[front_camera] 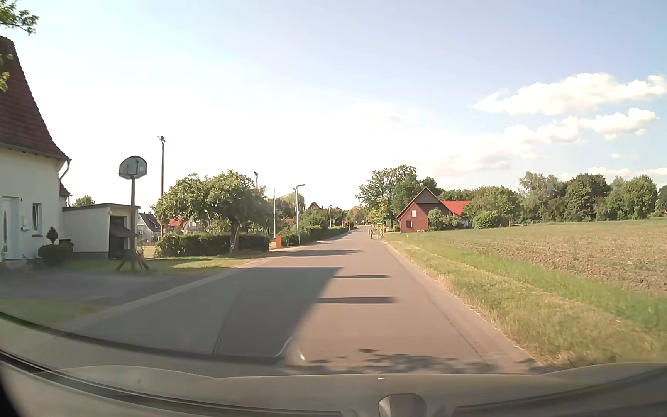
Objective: Follow the waypoints while adhering to traffic rules and regulations
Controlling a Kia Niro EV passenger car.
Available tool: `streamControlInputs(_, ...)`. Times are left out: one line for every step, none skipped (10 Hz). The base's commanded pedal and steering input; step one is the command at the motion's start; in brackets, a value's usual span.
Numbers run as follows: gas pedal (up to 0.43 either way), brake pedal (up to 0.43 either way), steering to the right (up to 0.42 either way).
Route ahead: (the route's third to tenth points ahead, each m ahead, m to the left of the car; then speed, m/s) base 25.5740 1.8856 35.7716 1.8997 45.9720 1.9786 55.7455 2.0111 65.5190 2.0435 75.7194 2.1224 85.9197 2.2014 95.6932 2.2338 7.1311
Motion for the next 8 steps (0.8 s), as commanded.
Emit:
streamControlInputs(0.138, 0.006, -0.001)
streamControlInputs(0.138, 0.006, -0.002)
streamControlInputs(0.138, 0.006, -0.002)
streamControlInputs(0.138, 0.006, -0.002)
streamControlInputs(0.138, 0.006, -0.002)
streamControlInputs(0.138, 0.006, -0.002)
streamControlInputs(0.138, 0.006, -0.002)
streamControlInputs(0.138, 0.006, -0.001)
